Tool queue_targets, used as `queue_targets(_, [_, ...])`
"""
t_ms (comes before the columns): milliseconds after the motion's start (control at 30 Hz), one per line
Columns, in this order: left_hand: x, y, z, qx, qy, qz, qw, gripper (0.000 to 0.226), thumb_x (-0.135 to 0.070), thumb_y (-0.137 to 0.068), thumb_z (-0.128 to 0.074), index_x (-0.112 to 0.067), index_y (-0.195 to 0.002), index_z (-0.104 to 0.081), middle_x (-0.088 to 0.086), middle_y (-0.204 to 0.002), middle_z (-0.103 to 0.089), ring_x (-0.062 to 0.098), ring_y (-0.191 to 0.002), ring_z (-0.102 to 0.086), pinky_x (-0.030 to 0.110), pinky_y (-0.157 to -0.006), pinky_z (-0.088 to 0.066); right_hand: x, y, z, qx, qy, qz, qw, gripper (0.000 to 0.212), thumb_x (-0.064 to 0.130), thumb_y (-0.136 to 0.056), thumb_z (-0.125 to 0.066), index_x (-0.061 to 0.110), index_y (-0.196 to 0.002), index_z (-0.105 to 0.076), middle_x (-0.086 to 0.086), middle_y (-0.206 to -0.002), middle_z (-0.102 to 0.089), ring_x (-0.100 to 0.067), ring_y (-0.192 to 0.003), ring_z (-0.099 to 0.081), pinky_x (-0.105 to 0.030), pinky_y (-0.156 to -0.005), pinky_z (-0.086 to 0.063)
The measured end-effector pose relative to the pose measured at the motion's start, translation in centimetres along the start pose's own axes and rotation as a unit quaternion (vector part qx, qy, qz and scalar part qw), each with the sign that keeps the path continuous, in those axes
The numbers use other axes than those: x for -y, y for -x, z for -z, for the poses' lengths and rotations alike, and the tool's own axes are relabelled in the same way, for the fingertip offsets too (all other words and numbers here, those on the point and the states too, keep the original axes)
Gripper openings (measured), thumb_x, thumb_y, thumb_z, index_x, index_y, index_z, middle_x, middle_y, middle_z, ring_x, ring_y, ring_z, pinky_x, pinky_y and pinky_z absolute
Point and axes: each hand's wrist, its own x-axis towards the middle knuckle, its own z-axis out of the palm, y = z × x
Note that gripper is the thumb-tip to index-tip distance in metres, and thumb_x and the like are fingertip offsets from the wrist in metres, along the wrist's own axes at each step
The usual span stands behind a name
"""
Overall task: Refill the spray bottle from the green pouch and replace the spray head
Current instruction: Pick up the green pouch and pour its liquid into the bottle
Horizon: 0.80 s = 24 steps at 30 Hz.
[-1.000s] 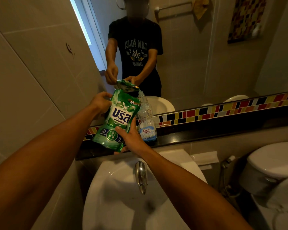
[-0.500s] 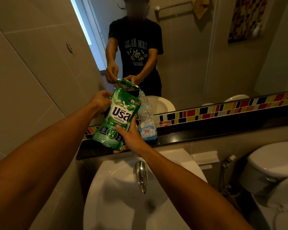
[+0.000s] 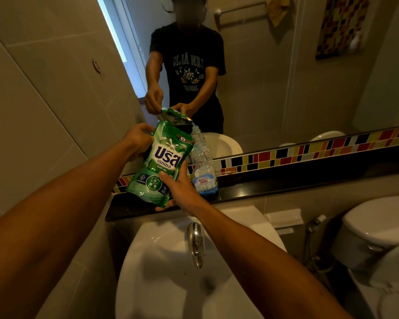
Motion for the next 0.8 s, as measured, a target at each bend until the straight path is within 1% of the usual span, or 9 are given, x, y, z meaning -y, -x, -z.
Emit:
queue_targets(67, [-0.12,0.09,0.01,0.001,0.001,0.001,1.000,0.033,-0.002,-0.096,-0.054,-0.018,-0.125,-0.056,0.013,-0.105,-0.063,0.022,-0.081,-0.061,0.043,-0.081,-0.056,-0.04,-0.05,-0.04,0.003,0.002,0.005,1.000,0.080,0.029,-0.101,-0.066,0.053,-0.155,-0.012,-0.002,-0.150,-0.052,-0.038,-0.130,-0.058,-0.069,-0.076,-0.060])
queue_targets(133, [-0.20,0.10,0.06,0.002,0.000,0.001,1.000,0.034,-0.002,-0.096,-0.055,-0.018,-0.125,-0.056,0.014,-0.108,-0.063,0.023,-0.082,-0.061,0.043,-0.080,-0.056,0.08,-0.03,-0.04,0.007,-0.006,0.000,1.000,0.079,0.028,-0.102,-0.065,0.054,-0.154,-0.012,-0.003,-0.151,-0.051,-0.039,-0.129,-0.058,-0.067,-0.071,-0.061])
queue_targets(200, [-0.25,0.14,0.14,0.003,-0.003,0.000,1.000,0.035,-0.002,-0.095,-0.055,-0.018,-0.126,-0.056,0.014,-0.109,-0.064,0.025,-0.085,-0.062,0.045,-0.083,-0.056,0.22,0.03,-0.08,0.011,-0.013,-0.004,1.000,0.078,0.028,-0.102,-0.065,0.055,-0.153,-0.013,-0.004,-0.153,-0.049,-0.040,-0.129,-0.058,-0.067,-0.068,-0.061])
queue_targets(400, [-0.48,0.14,0.42,0.004,-0.007,0.002,1.000,0.037,-0.001,-0.096,-0.053,-0.018,-0.128,-0.056,0.015,-0.113,-0.064,0.028,-0.091,-0.062,0.051,-0.092,-0.056,0.16,-0.14,-0.38,0.005,-0.014,-0.009,1.000,0.082,0.030,-0.101,-0.066,0.057,-0.154,-0.010,-0.003,-0.153,-0.049,-0.039,-0.129,-0.058,-0.070,-0.071,-0.060])
queue_targets(533, [-0.55,0.13,0.39,0.008,-0.007,0.001,1.000,0.035,-0.001,-0.096,-0.053,-0.018,-0.126,-0.055,0.009,-0.098,-0.063,0.023,-0.082,-0.061,0.049,-0.091,-0.055,0.33,0.02,-0.44,0.007,-0.021,-0.009,1.000,0.078,0.028,-0.102,-0.065,0.056,-0.152,-0.012,-0.004,-0.153,-0.049,-0.037,-0.125,-0.059,-0.070,-0.071,-0.060])
queue_targets(600, [-0.61,0.14,0.33,0.008,-0.006,-0.001,1.000,0.034,0.000,-0.096,-0.052,-0.018,-0.125,-0.055,0.007,-0.094,-0.062,0.021,-0.079,-0.060,0.047,-0.088,-0.055,0.60,0.29,-0.46,0.008,-0.023,-0.005,1.000,0.066,0.026,-0.104,-0.063,0.060,-0.139,-0.018,-0.002,-0.151,-0.049,-0.034,-0.121,-0.059,-0.072,-0.074,-0.058])
queue_targets(633, [-0.63,0.16,0.33,0.006,-0.006,-0.002,1.000,0.034,0.000,-0.096,-0.052,-0.018,-0.124,-0.056,0.007,-0.093,-0.061,0.021,-0.078,-0.059,0.046,-0.086,-0.055,0.69,0.40,-0.46,0.009,-0.024,-0.005,1.000,0.066,0.025,-0.104,-0.062,0.062,-0.134,-0.017,-0.002,-0.152,-0.048,-0.033,-0.119,-0.059,-0.073,-0.075,-0.057])
queue_targets(733, [-0.75,0.28,0.34,0.005,-0.008,-0.005,1.000,0.032,0.000,-0.096,-0.052,-0.018,-0.122,-0.056,0.007,-0.093,-0.061,0.021,-0.078,-0.060,0.041,-0.077,-0.056,0.78,0.46,-0.53,0.010,-0.026,-0.005,1.000,0.068,0.025,-0.104,-0.062,0.060,-0.141,-0.016,-0.003,-0.154,-0.047,-0.033,-0.119,-0.058,-0.073,-0.074,-0.058])
queue_targets(800, [-0.79,0.28,0.38,0.007,-0.010,-0.007,1.000,0.032,0.000,-0.096,-0.052,-0.017,-0.123,-0.056,0.008,-0.097,-0.061,0.021,-0.078,-0.060,0.040,-0.076,-0.056,0.73,0.42,-0.55,0.013,-0.027,-0.004,1.000,0.070,0.025,-0.104,-0.062,0.055,-0.147,-0.015,-0.003,-0.154,-0.047,-0.034,-0.121,-0.057,-0.072,-0.073,-0.059])
